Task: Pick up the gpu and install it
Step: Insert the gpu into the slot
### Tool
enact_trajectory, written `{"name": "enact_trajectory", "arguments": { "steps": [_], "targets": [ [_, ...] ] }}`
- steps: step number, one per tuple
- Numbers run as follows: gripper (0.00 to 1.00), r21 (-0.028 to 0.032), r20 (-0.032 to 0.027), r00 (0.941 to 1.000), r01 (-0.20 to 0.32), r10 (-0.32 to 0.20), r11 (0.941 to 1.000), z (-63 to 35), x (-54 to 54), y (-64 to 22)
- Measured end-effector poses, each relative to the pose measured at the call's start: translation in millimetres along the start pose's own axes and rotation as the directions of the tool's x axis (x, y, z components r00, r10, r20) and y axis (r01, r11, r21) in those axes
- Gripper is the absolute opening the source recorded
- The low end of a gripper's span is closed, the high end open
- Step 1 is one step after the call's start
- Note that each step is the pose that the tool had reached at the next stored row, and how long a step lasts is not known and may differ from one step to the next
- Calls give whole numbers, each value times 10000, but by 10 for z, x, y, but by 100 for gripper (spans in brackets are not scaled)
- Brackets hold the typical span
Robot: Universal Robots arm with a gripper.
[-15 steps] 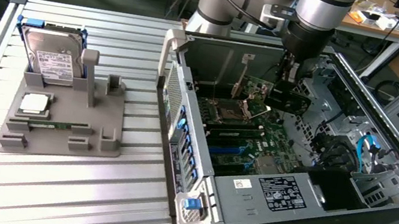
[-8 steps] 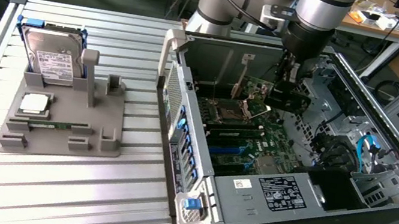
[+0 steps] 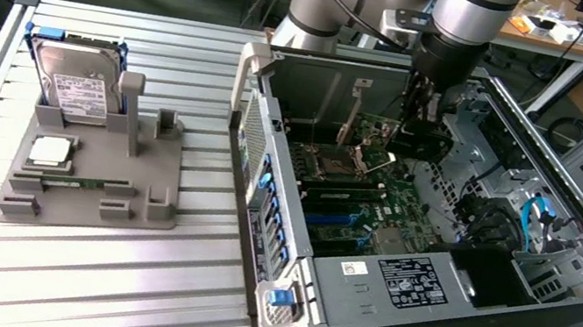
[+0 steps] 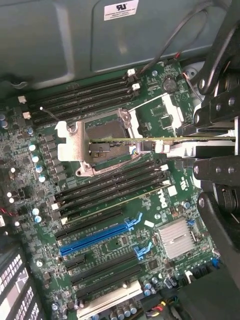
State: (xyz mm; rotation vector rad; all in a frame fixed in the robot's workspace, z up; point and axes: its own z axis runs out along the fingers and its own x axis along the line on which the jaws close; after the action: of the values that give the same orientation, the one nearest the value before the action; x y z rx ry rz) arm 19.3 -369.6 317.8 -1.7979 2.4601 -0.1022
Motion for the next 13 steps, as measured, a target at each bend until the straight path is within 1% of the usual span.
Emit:
{"name": "enact_trajectory", "arguments": {
  "steps": [7,13],
  "targets": [
    [27,-14,46,9991,422,-422,9991,0,0,0],
    [27,-25,89,9968,796,-796,9968,0,0,0]
  ]
}}
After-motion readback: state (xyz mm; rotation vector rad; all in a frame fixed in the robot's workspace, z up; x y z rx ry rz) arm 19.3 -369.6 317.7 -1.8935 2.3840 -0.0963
